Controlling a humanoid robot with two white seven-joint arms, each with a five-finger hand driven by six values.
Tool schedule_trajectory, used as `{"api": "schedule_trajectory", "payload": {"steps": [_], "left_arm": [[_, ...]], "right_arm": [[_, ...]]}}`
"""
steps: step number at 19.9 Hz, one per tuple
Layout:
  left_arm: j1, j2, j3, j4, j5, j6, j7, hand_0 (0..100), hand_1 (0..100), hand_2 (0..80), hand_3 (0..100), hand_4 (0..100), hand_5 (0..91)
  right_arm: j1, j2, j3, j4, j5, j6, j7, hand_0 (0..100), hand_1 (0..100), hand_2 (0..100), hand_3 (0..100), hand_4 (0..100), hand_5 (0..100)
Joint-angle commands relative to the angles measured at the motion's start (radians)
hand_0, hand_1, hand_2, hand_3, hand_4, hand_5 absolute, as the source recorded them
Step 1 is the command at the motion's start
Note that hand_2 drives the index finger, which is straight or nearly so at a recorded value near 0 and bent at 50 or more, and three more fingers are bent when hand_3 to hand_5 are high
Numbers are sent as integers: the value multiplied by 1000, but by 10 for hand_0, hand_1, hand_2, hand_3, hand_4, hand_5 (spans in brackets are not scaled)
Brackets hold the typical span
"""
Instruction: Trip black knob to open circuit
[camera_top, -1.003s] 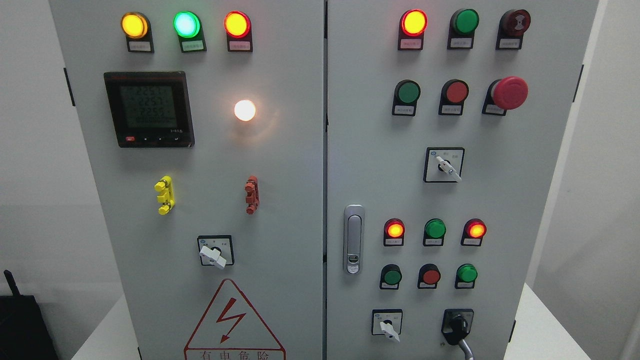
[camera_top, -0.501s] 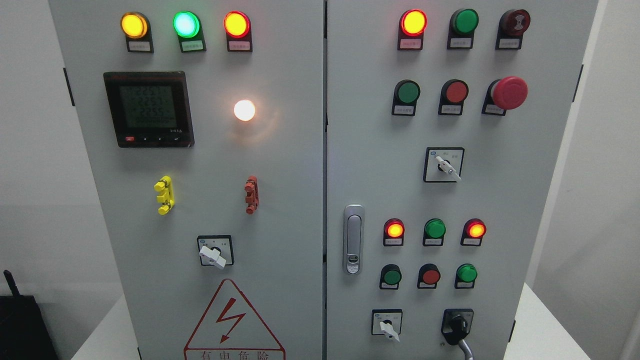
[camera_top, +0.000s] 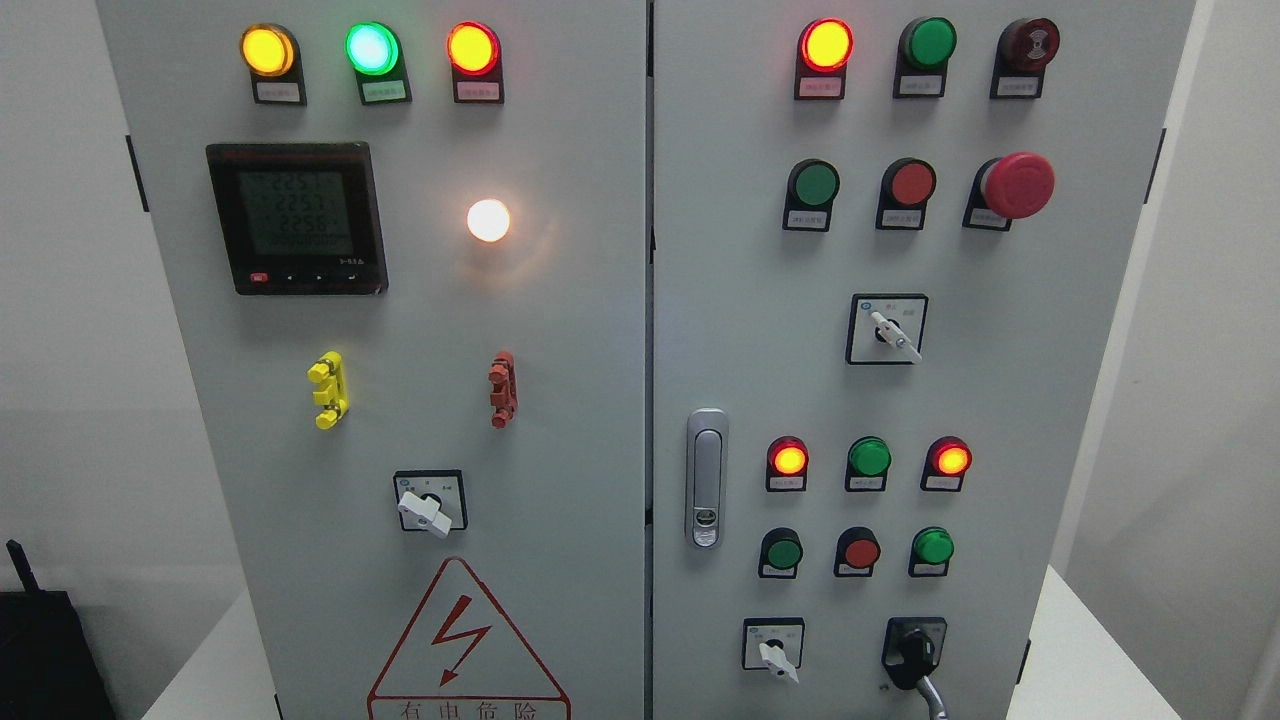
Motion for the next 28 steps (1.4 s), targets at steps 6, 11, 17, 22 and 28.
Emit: {"api": "schedule_trajectory", "payload": {"steps": [6,11,17,22,28], "left_arm": [[-2,-2,1,0,2,-2,0,120,389,0,0,0,0],[-2,-2,1,0,2,-2,0,120,389,0,0,0,0],[-4,-2,1,0,2,-2,0,120,389,0,0,0,0],[-2,-2,1,0,2,-2,0,120,389,0,0,0,0],[-2,-2,1,0,2,0,0,120,389,0,0,0,0]], "right_arm": [[-32,1,45,-42,5,-27,41,1000,1000,0,1000,1000,882],[-34,1,47,-42,5,-35,41,1000,1000,0,1000,1000,882],[-32,2,54,-42,5,-54,43,1000,1000,0,1000,1000,881],[-34,1,57,-42,5,-54,46,1000,1000,0,1000,1000,881],[-34,2,57,-42,5,-54,46,1000,1000,0,1000,1000,880]]}}
